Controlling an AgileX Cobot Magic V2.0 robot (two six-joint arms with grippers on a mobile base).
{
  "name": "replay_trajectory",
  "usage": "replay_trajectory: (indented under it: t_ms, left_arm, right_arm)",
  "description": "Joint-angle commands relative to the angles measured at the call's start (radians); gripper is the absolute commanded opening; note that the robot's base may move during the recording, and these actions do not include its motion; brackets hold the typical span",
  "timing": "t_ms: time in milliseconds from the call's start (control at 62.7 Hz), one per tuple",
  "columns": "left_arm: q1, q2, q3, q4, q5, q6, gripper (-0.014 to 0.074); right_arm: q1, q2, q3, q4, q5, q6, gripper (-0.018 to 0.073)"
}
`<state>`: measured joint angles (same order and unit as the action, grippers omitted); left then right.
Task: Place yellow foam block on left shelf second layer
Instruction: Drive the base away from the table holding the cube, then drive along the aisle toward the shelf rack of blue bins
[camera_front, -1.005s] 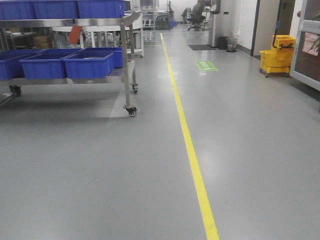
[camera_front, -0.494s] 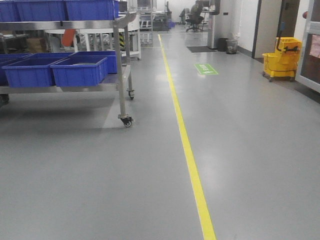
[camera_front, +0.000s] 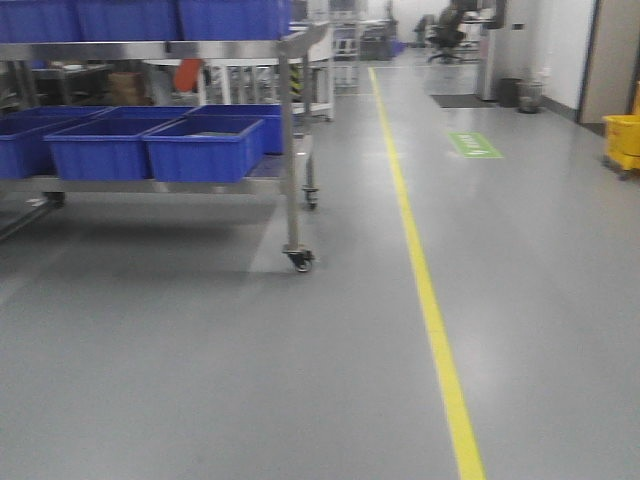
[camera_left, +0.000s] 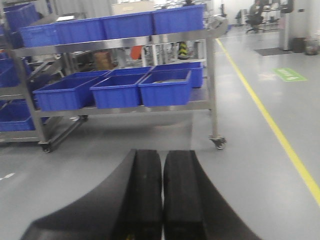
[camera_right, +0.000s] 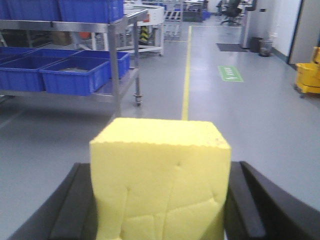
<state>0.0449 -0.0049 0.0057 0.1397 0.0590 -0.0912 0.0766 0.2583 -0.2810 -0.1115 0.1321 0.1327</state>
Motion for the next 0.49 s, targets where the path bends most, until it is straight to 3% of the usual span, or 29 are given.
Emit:
replay_trajectory:
  t_ms: [0, 478]
  left_arm:
    - [0.001, -0.021, 0.023, -0.006, -0.082, -0.005, 0.0136]
    - [0.001, -0.021, 0.023, -0.006, -0.082, -0.005, 0.0136]
  right_arm:
    - [-0.006, 0.010, -0.030, -0.015, -0.098, -0.007, 0.0456]
    - [-0.006, 0.010, -0.030, -0.015, -0.098, -0.007, 0.0456]
